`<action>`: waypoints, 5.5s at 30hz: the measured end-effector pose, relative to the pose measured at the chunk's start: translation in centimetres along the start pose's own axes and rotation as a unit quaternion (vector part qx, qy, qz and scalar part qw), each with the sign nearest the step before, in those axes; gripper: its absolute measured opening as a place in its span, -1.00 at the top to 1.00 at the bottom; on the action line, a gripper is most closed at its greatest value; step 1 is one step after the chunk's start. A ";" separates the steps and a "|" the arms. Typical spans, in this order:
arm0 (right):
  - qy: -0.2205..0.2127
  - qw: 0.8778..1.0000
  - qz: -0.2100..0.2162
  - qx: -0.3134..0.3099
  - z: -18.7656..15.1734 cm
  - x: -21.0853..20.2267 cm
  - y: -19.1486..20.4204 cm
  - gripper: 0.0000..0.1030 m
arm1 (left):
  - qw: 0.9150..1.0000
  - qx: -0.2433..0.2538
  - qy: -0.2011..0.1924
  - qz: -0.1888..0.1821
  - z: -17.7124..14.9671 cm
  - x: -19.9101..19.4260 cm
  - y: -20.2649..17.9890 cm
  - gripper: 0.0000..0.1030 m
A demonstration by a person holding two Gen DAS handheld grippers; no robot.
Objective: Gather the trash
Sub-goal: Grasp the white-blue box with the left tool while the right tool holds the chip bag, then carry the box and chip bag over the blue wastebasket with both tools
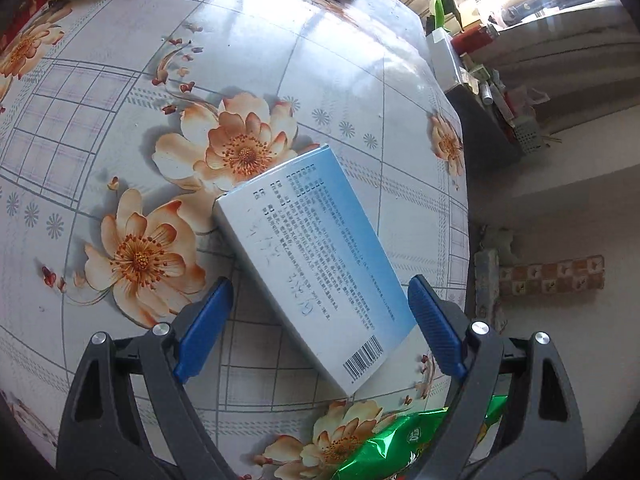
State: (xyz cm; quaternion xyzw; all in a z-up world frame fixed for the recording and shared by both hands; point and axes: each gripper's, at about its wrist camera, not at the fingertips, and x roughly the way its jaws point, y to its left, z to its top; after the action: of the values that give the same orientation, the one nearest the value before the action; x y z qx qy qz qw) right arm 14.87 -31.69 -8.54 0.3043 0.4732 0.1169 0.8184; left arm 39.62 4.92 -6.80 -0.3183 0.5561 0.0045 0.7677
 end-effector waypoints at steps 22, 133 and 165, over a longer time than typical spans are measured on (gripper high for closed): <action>0.001 1.000 0.010 -0.011 -1.5 -1.6 -1.6 0.89 | 0.944 0.304 -0.070 0.105 -6.4 0.0 -3.6 -0.62; -0.088 0.980 0.176 0.021 -7.4 -7.1 -0.6 0.86 | 0.896 0.409 -0.166 0.044 -25.7 -14.6 1.4 -0.36; -0.239 0.929 0.210 0.189 -11.1 -15.7 -19.7 0.88 | 0.821 0.563 -0.072 -0.067 -34.4 -6.1 -19.7 -0.35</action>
State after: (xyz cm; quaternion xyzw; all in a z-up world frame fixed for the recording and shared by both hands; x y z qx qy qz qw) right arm -4.63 -50.46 -13.54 0.5647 0.2023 0.1186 0.7913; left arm 15.11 -25.72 1.81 0.1343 0.3821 -0.3374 0.8498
